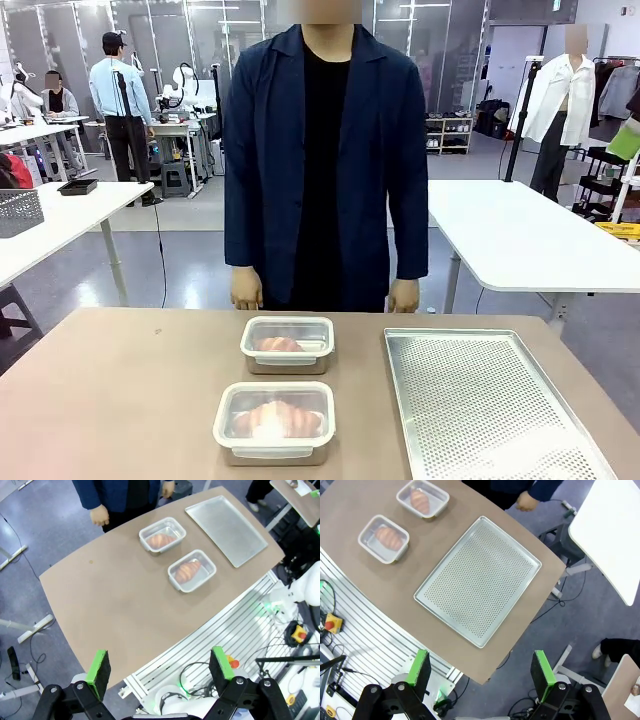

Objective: Place the bread into the airtight container.
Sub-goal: Pick up a Butter Roll and place it into an empty Airtight Container.

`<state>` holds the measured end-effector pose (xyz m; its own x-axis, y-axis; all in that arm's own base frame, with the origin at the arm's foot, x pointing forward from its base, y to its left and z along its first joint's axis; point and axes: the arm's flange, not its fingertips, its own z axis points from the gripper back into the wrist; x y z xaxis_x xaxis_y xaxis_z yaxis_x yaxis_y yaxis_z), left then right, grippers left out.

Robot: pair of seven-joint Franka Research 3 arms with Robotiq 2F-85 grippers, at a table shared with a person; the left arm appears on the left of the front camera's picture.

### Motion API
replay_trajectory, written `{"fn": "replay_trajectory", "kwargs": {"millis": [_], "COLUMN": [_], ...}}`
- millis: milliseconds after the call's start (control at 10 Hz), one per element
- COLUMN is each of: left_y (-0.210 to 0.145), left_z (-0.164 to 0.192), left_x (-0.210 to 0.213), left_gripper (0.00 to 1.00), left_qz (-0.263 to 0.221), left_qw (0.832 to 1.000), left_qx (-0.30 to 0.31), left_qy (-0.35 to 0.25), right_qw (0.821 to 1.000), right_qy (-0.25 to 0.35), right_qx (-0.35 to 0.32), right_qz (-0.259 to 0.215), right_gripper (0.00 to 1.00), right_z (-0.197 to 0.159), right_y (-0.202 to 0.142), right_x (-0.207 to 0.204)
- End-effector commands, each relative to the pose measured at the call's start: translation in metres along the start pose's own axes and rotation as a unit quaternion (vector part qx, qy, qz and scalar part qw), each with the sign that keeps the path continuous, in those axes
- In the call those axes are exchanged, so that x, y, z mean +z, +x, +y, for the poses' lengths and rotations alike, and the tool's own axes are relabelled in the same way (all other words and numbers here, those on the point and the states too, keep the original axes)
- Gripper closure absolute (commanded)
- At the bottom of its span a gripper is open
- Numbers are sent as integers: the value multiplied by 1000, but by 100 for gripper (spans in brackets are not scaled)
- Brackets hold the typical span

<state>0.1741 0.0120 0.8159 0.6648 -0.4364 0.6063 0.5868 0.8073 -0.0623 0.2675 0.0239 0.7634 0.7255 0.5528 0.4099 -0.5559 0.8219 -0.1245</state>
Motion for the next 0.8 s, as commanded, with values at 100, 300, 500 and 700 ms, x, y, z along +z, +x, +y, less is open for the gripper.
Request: {"fn": "replay_trajectory", "kwargs": {"millis": [100,300,500,700], "left_y": [1,1,1,1], "left_z": [-1,-1,-1,-1], "left_x": [1,1,1,1], "left_gripper": [0,0,0,0], "left_qz": [0,0,0,0], "left_qw": [1000,1000,1000,1000], "left_qx": [-4,-4,-4,-4], "left_qy": [-2,-2,-2,-2], "right_qw": [1000,1000,1000,1000], "right_qy": [0,0,0,0], "right_qx": [-13,-13,-13,-13], "right_qz": [1,1,1,1], "right_gripper": [0,0,0,0], "right_z": [2,2,2,2], "right_y": [3,3,3,3], "right_x": [1,1,1,1]}}
